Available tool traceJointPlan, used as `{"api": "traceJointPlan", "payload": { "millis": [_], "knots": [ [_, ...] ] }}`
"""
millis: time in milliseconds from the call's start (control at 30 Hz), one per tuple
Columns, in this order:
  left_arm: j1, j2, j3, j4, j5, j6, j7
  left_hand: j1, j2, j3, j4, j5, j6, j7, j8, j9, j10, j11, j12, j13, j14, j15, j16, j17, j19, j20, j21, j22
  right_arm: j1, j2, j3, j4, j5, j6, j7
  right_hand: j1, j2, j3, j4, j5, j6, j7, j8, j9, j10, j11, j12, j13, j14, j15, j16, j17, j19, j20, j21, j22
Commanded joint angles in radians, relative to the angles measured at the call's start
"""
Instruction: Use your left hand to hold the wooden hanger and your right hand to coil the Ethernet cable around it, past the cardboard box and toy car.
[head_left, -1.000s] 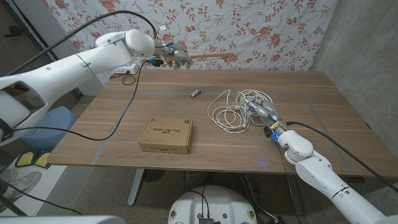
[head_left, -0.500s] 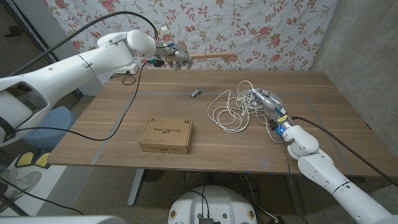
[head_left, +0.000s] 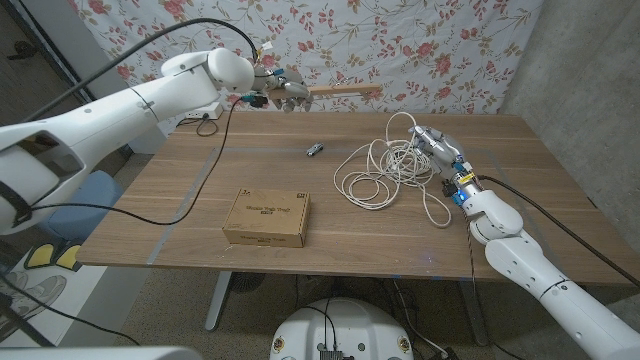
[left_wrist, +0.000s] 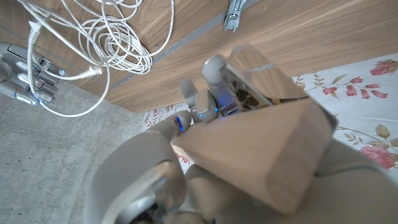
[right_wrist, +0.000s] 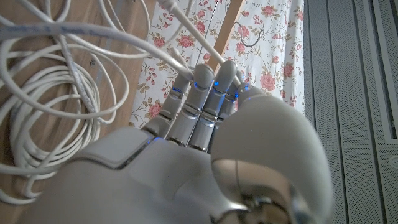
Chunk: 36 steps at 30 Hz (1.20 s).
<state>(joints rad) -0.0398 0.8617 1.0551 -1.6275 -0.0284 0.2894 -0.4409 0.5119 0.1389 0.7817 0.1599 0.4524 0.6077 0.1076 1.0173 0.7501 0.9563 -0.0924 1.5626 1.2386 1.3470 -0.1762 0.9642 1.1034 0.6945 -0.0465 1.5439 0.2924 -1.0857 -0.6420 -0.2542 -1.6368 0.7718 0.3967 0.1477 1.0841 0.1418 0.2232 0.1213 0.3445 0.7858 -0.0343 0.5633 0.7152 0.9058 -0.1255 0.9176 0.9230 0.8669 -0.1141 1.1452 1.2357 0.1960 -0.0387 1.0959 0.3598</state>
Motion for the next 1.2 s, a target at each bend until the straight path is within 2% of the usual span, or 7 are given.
{"api": "traceJointPlan", "payload": {
  "millis": [33,67,200,467,700,967,1200],
  "knots": [
    [-0.006,-0.031,0.004,0.027,0.013,0.004,-0.015,-0.009,-0.003,0.010,0.000,0.000,0.001,0.010,0.006,-0.001,-0.003,0.003,0.005,0.001,0.005,0.000,-0.005,0.000,-0.007,0.000,0.005,-0.003,0.006,-0.205,0.053,-0.140,0.026,-0.205,-0.015,0.024,0.052,0.008,0.006,-0.004,0.033,-0.035,0.020,0.007,0.040,-0.054,0.002,-0.008,-0.005,-0.103,0.001,0.002,-0.026,-0.015,0.012,0.004],
    [-0.013,-0.042,0.008,0.039,0.019,0.001,-0.020,-0.010,-0.003,0.010,0.000,0.000,0.002,0.008,0.007,-0.001,-0.004,0.002,0.005,0.001,0.004,0.000,-0.006,-0.001,-0.007,0.000,0.005,-0.003,0.005,-0.247,0.071,-0.169,0.021,-0.242,-0.028,0.026,0.054,0.012,0.005,-0.005,0.038,-0.030,0.021,0.003,0.055,-0.048,0.004,-0.015,0.006,-0.103,0.009,0.002,-0.027,-0.008,0.019,0.004],
    [-0.025,-0.069,0.013,0.068,0.029,-0.011,-0.029,-0.011,-0.004,0.010,-0.001,-0.001,0.001,0.010,0.008,-0.002,-0.005,0.001,0.005,0.001,0.008,0.001,-0.013,-0.014,-0.007,0.001,0.006,-0.004,0.013,-0.285,0.091,-0.191,0.005,-0.270,-0.047,0.029,0.053,0.021,0.001,-0.008,0.046,-0.022,0.022,-0.006,0.072,-0.042,0.022,-0.001,0.034,-0.102,0.027,0.002,-0.044,-0.001,0.031,0.004],
    [-0.045,-0.128,0.021,0.134,0.046,-0.043,-0.045,-0.012,-0.005,0.012,-0.002,-0.001,0.000,0.010,0.009,-0.004,-0.006,0.003,0.005,0.001,0.010,0.001,-0.019,-0.026,-0.008,0.000,0.007,-0.005,0.102,-0.192,0.063,-0.072,0.072,-0.168,0.107,0.006,0.047,0.028,0.018,-0.019,-0.006,-0.042,0.037,0.038,0.022,-0.059,0.038,0.055,-0.012,-0.099,0.031,0.002,-0.080,-0.018,0.065,0.004],
    [-0.057,-0.167,0.022,0.172,0.058,-0.062,-0.054,-0.014,-0.006,0.014,-0.002,-0.002,-0.002,0.009,0.011,-0.005,-0.006,0.004,0.005,0.001,0.009,0.001,-0.019,-0.028,-0.007,0.000,0.008,-0.006,0.157,-0.153,0.060,-0.035,0.058,-0.108,0.126,-0.001,0.046,0.029,0.022,-0.020,-0.016,-0.054,0.038,0.043,0.014,-0.067,0.031,0.052,-0.027,-0.100,0.029,0.001,-0.090,-0.021,0.071,0.002],
    [-0.061,-0.193,0.020,0.195,0.069,-0.069,-0.061,-0.015,-0.007,0.016,-0.002,-0.002,-0.001,0.008,0.011,-0.009,-0.005,0.000,0.005,0.001,0.010,0.002,-0.019,-0.028,-0.008,0.000,0.007,-0.007,0.231,-0.146,0.051,0.006,0.028,-0.097,0.136,-0.009,0.045,0.030,0.024,-0.022,-0.013,-0.062,0.041,0.039,0.014,-0.068,0.030,0.051,-0.042,-0.101,0.029,0.001,-0.114,-0.026,0.077,-0.001],
    [-0.066,-0.208,0.018,0.206,0.080,-0.069,-0.070,-0.017,-0.007,0.019,-0.002,-0.002,-0.004,0.011,0.016,-0.005,-0.005,0.002,0.005,0.001,0.011,0.004,-0.021,-0.033,-0.009,0.001,0.010,-0.006,0.250,-0.211,0.056,-0.038,-0.065,-0.167,0.043,-0.015,0.045,0.031,0.026,-0.023,-0.022,-0.069,0.042,0.043,0.012,-0.072,0.031,0.056,-0.048,-0.101,0.030,0.001,-0.120,-0.027,0.085,-0.003]
  ]
}}
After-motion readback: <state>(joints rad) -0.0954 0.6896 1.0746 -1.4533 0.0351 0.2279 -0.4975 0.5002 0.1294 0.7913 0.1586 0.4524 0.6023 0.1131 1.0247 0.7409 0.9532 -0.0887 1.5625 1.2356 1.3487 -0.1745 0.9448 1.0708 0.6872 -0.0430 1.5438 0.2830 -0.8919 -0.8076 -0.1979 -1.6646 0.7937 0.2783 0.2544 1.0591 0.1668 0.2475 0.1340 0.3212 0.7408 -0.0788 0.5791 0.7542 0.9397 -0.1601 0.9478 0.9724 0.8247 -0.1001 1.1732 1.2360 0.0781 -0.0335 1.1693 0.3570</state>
